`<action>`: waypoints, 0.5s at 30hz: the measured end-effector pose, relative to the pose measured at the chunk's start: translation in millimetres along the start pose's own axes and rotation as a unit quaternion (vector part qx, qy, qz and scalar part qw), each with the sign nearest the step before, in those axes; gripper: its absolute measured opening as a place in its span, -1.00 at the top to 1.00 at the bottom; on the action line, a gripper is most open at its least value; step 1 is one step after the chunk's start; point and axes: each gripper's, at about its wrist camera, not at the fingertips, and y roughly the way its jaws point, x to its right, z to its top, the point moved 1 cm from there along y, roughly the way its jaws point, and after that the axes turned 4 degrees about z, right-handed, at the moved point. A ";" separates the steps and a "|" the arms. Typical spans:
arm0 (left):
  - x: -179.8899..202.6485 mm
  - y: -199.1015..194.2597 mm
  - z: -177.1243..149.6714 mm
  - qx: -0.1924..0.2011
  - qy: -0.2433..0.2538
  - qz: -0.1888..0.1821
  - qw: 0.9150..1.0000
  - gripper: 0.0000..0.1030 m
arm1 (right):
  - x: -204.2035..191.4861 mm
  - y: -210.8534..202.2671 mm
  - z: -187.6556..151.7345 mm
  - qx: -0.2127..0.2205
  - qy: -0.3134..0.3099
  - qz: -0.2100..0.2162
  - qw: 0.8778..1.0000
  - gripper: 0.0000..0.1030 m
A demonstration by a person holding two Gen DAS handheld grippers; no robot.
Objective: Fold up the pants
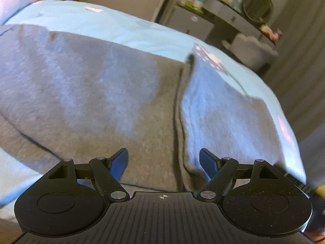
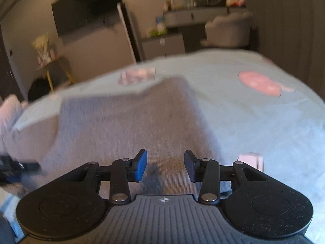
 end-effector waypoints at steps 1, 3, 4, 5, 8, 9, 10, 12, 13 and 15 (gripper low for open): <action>-5.5 -3.3 3.6 0.004 -0.016 0.000 1.000 -0.60 | 3.4 6.7 -2.8 -0.014 -0.008 -0.017 1.000 0.40; -19.1 -12.8 12.3 0.017 -0.051 0.002 0.999 -0.64 | 9.6 9.9 -4.4 -0.012 -0.016 -0.029 0.999 0.54; -25.6 -17.6 16.1 0.023 -0.067 0.003 0.998 -0.67 | 10.9 9.7 -3.5 -0.010 -0.013 -0.030 0.999 0.56; -34.4 -24.2 21.4 0.033 -0.083 0.003 0.996 -0.67 | 10.0 9.3 -3.3 -0.010 -0.014 -0.032 0.999 0.56; -65.5 -46.4 38.5 0.062 -0.115 0.013 0.991 -0.75 | 8.3 4.1 -3.9 -0.004 -0.016 -0.035 0.999 0.56; -76.4 -53.3 43.7 0.072 -0.119 0.021 0.990 -0.81 | 10.4 1.2 -3.8 -0.001 -0.009 -0.034 0.999 0.56; -88.9 -60.6 48.0 0.084 -0.122 0.035 0.988 -0.85 | 13.0 -1.8 -3.2 0.003 0.001 -0.035 0.999 0.56; -118.1 -70.8 55.1 0.098 -0.134 0.071 0.983 -0.86 | 16.0 -8.6 -2.0 0.014 0.016 -0.035 0.999 0.53; -137.4 -73.0 57.9 0.097 -0.151 0.085 0.980 -0.86 | 16.9 -12.3 -1.2 0.020 0.023 -0.034 0.999 0.45; -169.7 -72.5 59.4 0.087 -0.193 0.100 0.972 -0.86 | 18.7 -18.8 -0.5 0.031 0.033 -0.032 0.998 0.24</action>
